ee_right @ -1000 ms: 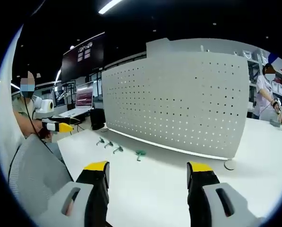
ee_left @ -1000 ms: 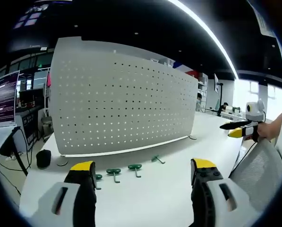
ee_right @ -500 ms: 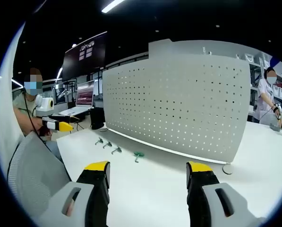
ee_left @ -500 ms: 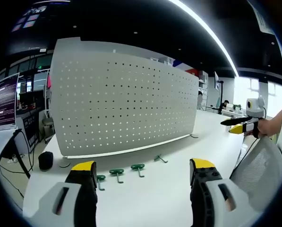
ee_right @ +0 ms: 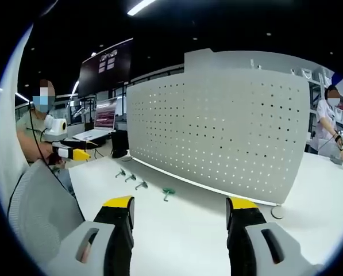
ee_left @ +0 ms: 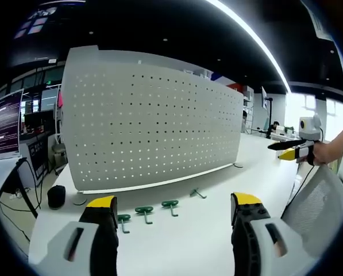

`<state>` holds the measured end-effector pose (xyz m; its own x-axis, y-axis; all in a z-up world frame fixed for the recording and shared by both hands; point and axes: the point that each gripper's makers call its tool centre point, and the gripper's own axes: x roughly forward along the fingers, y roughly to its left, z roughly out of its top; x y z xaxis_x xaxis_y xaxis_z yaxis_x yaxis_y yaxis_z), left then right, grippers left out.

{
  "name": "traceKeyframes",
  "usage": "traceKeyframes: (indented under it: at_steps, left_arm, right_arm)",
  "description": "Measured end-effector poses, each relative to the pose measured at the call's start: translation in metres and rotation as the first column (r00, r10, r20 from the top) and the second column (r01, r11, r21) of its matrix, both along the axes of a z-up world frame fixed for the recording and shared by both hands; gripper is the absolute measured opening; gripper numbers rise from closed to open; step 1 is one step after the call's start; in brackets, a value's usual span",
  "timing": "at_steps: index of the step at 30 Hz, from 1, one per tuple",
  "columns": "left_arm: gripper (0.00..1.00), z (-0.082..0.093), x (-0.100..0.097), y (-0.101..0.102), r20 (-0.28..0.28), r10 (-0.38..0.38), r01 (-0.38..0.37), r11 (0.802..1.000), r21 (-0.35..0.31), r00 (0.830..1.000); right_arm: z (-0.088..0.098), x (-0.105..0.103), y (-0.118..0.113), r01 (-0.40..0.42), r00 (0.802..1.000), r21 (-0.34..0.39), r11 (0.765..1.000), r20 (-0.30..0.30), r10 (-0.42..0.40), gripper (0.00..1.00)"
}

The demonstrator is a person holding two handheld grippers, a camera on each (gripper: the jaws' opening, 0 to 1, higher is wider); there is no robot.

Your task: Insert the hook assembly into the mounting plate slot until the hook locks in place.

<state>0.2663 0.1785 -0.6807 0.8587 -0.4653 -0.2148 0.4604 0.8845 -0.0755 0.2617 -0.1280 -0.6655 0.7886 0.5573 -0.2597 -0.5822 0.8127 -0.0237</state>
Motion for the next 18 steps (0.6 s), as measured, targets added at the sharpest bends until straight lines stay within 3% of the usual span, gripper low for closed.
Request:
traceKeyframes:
  at_steps: [18]
  left_arm:
    - [0.83,-0.002,0.0055,0.0043,0.0,0.007,-0.007,1.0,0.0,1.0]
  right_arm:
    - [0.0012,0.0021,0.0006,0.003,1.0,0.0,1.0,0.003,-0.003,0.64]
